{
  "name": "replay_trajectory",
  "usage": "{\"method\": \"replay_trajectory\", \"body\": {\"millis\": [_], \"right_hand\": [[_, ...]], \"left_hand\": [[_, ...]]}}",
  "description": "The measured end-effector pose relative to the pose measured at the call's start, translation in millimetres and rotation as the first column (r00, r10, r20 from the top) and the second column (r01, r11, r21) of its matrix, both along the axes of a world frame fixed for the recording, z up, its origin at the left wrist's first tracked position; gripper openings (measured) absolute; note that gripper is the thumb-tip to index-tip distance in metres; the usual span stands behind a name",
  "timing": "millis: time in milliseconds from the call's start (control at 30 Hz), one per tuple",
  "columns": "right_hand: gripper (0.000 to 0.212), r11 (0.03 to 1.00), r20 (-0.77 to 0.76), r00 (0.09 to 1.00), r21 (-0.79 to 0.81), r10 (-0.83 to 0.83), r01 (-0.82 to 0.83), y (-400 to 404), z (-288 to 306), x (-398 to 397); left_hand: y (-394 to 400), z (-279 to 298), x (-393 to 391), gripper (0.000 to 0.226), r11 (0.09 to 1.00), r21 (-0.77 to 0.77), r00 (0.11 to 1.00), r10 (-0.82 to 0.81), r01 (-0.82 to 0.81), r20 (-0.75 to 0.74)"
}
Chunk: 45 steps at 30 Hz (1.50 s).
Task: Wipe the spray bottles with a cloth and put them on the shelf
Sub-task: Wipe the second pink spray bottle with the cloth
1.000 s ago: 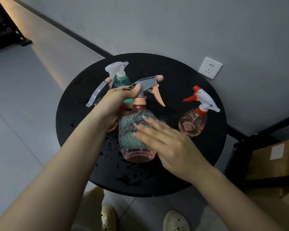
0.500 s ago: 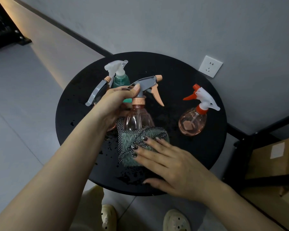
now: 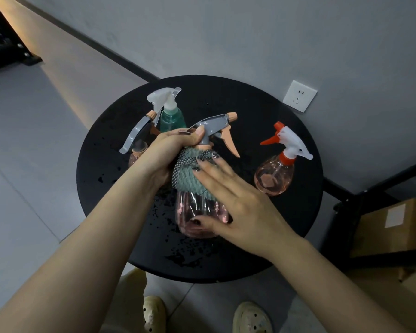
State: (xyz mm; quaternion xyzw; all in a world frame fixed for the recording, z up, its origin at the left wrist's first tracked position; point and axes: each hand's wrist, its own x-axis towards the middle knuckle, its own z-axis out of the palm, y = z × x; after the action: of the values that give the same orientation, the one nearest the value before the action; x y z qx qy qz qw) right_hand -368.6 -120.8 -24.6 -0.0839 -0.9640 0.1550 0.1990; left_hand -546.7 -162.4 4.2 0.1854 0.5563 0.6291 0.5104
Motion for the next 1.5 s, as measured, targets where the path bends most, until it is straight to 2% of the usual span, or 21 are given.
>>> {"method": "replay_trajectory", "body": {"millis": [200,333,400,500,567,633,700,733,767,833,967,1100,1167,1267,1333,1400,1500], "right_hand": [[0.042,0.968,-0.050,0.985,0.199,0.167,-0.154,-12,-17,20],[0.040,0.956,-0.069,0.977,0.233,0.201,-0.181,-7,-20,26],[0.041,0.978,-0.076,0.984,0.146,0.162,-0.150,-6,-18,22],[0.055,0.980,-0.054,0.998,-0.197,0.026,-0.036,-8,-10,14],[0.066,0.865,-0.037,0.997,-0.501,-0.063,0.036,-9,-4,8],[0.066,0.642,-0.053,0.992,-0.766,-0.118,0.035,-5,-2,5],[0.066,0.424,-0.015,0.990,-0.904,-0.138,0.045,2,-4,4],[0.072,0.346,0.028,0.991,-0.935,-0.127,0.071,5,-5,4],[0.078,0.295,0.076,0.992,-0.950,-0.100,0.102,8,-6,5],[0.084,0.254,0.165,0.986,-0.952,-0.038,0.169,13,-8,5],[0.074,0.191,0.167,0.985,-0.966,-0.037,0.171,16,-7,6],[0.073,0.161,0.139,0.985,-0.975,-0.099,0.154,14,-11,5],[0.071,0.151,0.130,0.982,-0.977,-0.139,0.151,12,-12,4],[0.068,0.194,0.123,0.963,-0.966,-0.241,0.172,11,-12,2],[0.069,0.280,0.103,0.943,-0.940,-0.315,0.197,10,-13,0],[0.082,0.400,0.106,0.921,-0.878,-0.376,0.264,7,-17,-3],[0.091,0.494,0.109,0.890,-0.798,-0.443,0.344,1,-19,-7]], "left_hand": [[-2,2,-7,0.015,0.995,-0.058,0.993,0.069,-0.075,-0.097],[-1,4,-13,0.024,0.994,-0.055,0.992,0.089,-0.094,-0.089],[-1,4,-12,0.021,0.994,-0.057,0.993,0.083,-0.088,-0.090],[-2,5,-8,0.017,0.996,-0.047,0.993,0.077,-0.081,-0.084],[-3,6,-6,0.015,0.996,-0.028,0.994,0.081,-0.083,-0.069],[-4,8,-4,0.018,0.998,0.001,0.995,0.062,-0.062,-0.073],[-5,9,-2,0.023,0.999,0.035,0.996,0.019,-0.016,-0.084],[-5,10,-1,0.026,0.999,0.047,0.996,-0.003,0.007,-0.089],[-5,10,1,0.029,0.998,0.054,0.996,-0.019,0.024,-0.090],[-5,10,4,0.034,0.997,0.063,0.995,-0.048,0.053,-0.082],[-3,10,11,0.039,0.995,0.054,0.994,-0.078,0.083,-0.078],[-2,11,13,0.050,0.999,-0.020,0.987,-0.038,0.035,-0.154],[-5,8,17,0.053,0.994,-0.104,0.957,-0.003,-0.028,-0.292],[-10,4,24,0.044,0.981,-0.153,0.844,0.022,-0.122,-0.536],[-11,5,30,0.033,0.977,-0.147,0.765,0.026,-0.157,-0.644],[-9,8,36,0.029,0.970,-0.128,0.715,0.060,-0.206,-0.696],[-5,10,41,0.025,0.966,-0.098,0.702,0.103,-0.241,-0.705]]}}
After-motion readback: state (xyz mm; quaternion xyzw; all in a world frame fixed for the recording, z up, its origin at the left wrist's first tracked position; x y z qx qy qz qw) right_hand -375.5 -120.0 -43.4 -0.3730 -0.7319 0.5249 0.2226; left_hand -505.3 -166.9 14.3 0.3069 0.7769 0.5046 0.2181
